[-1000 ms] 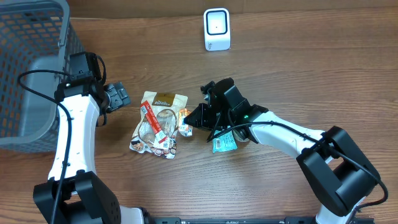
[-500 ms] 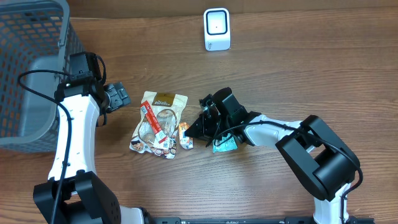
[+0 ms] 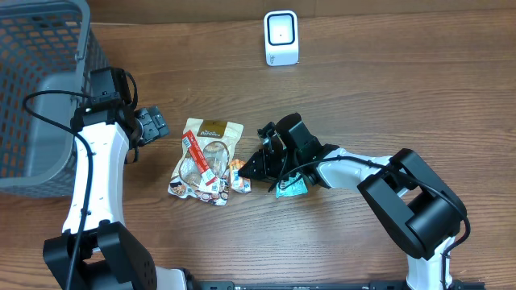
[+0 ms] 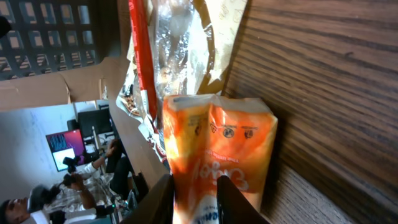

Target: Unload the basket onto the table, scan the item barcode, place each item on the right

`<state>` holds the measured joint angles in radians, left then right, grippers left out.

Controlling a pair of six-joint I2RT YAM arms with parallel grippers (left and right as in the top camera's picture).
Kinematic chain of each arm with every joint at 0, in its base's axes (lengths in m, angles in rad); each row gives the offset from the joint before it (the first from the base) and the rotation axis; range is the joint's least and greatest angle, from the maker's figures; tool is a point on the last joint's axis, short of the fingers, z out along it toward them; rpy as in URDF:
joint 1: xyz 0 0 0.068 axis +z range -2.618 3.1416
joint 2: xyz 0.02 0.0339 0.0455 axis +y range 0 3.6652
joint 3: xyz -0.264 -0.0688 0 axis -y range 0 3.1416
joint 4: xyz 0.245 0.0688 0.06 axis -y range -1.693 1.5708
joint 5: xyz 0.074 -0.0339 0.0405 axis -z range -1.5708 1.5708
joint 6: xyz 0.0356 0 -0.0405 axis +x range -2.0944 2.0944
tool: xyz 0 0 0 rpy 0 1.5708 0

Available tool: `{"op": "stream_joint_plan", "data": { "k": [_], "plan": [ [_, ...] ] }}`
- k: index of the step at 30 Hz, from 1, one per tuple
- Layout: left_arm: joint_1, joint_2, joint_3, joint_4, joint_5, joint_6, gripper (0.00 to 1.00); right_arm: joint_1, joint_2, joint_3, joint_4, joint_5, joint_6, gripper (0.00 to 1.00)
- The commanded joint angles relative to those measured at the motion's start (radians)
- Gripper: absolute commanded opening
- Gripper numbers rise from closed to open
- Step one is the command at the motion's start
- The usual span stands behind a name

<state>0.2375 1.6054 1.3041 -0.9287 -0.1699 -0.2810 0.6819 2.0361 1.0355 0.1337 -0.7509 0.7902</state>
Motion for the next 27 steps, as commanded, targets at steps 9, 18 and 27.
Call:
{"op": "stream_joint_plan", "data": {
  "k": [9,18,27],
  "plan": [
    [-0.002,-0.008,0.006,-0.002,-0.013,0.011,1.0,-0.005,-0.069,-0.002,-0.047,0.02,-0.066,0.26],
    [-0.002,-0.008,0.006,-0.002,-0.013,0.011,1.0,0.003,-0.164,0.069,-0.264,0.187,-0.142,0.23],
    [-0.002,-0.008,0.006,-0.002,-0.013,0.011,1.0,0.062,-0.16,0.088,-0.323,0.318,-0.171,0.04]
  ]
}}
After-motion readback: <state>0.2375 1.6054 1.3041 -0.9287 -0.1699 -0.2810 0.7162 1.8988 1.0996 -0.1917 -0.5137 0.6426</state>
